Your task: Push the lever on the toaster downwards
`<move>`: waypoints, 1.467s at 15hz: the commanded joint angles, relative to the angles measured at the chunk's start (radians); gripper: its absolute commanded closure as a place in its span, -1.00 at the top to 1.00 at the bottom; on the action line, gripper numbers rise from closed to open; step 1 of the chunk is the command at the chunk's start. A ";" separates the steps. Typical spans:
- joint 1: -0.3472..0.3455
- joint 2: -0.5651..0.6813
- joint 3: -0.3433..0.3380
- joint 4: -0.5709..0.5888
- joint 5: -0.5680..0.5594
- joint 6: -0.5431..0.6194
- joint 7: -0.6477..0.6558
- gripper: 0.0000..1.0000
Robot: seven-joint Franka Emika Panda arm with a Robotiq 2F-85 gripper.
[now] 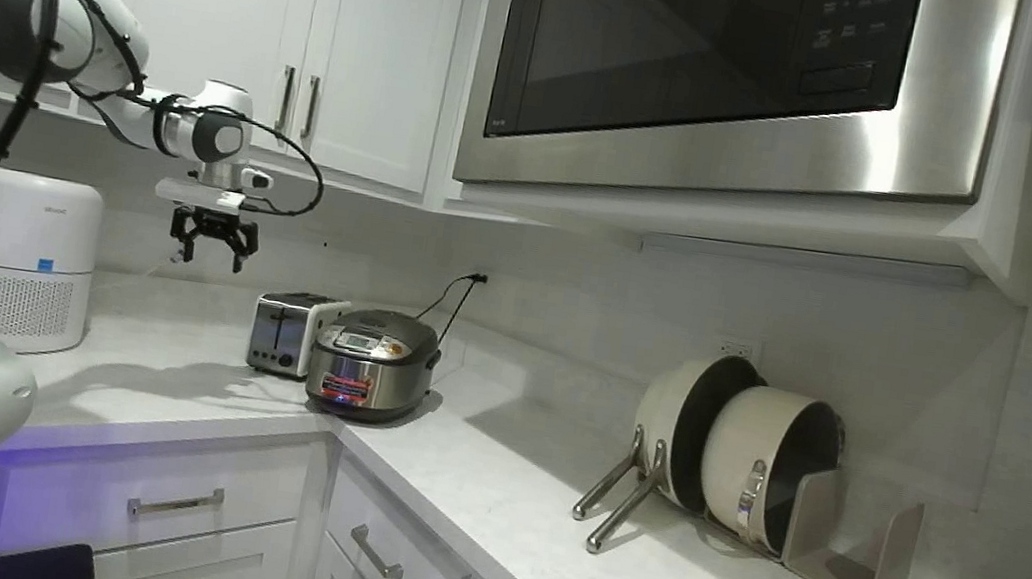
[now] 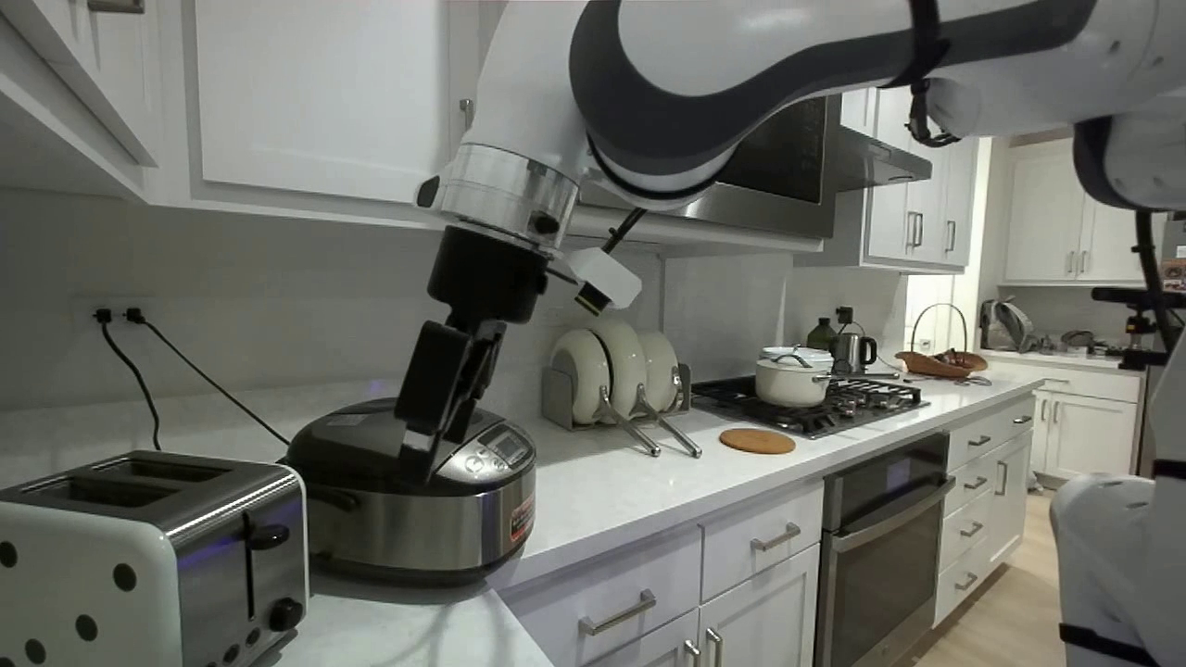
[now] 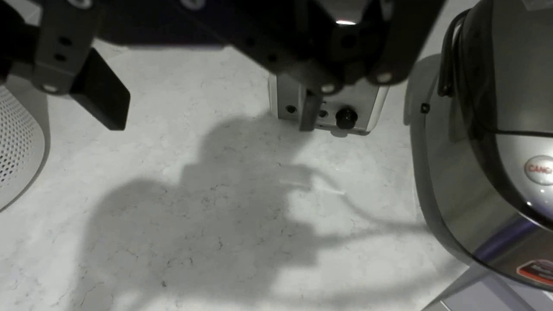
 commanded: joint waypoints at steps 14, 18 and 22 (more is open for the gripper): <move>0.008 0.293 0.047 0.251 -0.294 0.068 0.251 -1.00; 0.016 0.320 0.043 0.253 -0.306 0.118 0.323 -1.00; 0.029 0.347 0.034 0.248 -0.375 0.169 0.397 -1.00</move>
